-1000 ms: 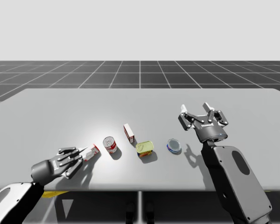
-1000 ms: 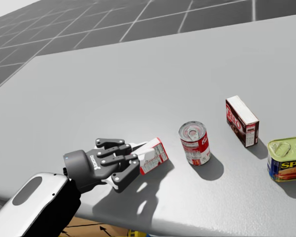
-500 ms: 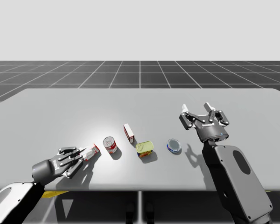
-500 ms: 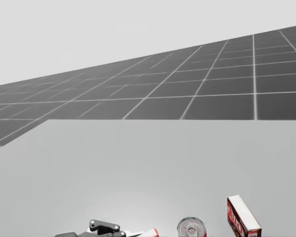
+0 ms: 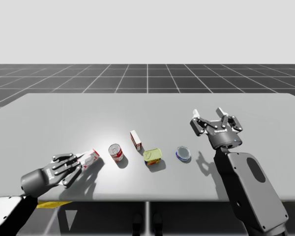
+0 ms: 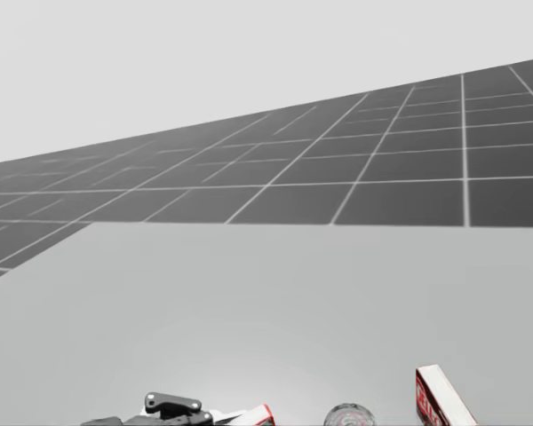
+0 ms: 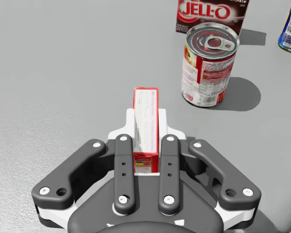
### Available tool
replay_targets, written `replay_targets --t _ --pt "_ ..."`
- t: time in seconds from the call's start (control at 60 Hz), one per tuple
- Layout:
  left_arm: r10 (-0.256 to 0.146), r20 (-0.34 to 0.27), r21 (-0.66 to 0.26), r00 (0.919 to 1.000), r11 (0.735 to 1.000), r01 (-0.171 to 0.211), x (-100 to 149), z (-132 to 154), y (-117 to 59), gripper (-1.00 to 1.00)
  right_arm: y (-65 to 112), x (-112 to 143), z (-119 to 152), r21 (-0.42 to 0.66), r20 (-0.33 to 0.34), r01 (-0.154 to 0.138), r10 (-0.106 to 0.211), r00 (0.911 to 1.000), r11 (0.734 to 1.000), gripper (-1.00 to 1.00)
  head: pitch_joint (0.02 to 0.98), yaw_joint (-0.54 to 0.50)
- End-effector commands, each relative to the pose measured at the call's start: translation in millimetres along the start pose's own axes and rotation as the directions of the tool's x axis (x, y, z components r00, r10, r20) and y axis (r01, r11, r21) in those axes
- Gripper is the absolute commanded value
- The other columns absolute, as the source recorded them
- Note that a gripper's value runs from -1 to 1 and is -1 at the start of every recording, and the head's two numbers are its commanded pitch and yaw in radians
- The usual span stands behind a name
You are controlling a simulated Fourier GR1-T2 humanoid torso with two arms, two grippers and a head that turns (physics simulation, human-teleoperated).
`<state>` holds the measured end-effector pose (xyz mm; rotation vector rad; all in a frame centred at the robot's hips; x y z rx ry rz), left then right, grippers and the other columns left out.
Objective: Grasp the gelatin box and hold it up.
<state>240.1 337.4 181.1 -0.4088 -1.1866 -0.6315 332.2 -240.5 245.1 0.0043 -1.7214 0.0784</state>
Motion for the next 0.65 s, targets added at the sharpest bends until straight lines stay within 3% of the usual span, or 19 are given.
replay_targets --t 0.017,0.217,0.333,0.533,0.65 --pt "-0.049 0.05 -0.023 0.9975 0.998 0.05 23.7 9.1 2.2 1.0 -0.9 -0.1 -0.9 0.0 0.0 0.001 -0.001 1.0 1.0 -1.0 0.429 0.45" --pt "-0.113 0.113 0.043 0.9871 0.993 0.109 57.4 25.5 9.2 1.0 -1.8 -0.7 -1.8 0.0 0.001 0.001 -0.001 1.0 1.0 -1.0 0.43 0.45" --pt "-0.157 0.158 0.088 0.9749 0.986 0.144 81.7 35.9 11.0 1.0 -2.4 -1.0 -2.2 0.0 0.003 0.0 0.0 1.0 1.0 -1.0 0.428 0.45" --pt "-0.253 0.219 0.156 0.9421 0.962 0.223 120.5 52.2 6.9 1.0 -3.9 -1.5 -2.9 -0.002 0.007 -0.001 0.001 1.0 1.0 -1.0 0.419 0.44" --pt "-0.307 0.259 0.196 0.9157 0.945 0.262 143.9 62.3 1.1 1.0 -5.1 -1.4 -2.9 -0.007 0.008 0.0 0.0 1.0 1.0 -1.0 0.415 0.44"
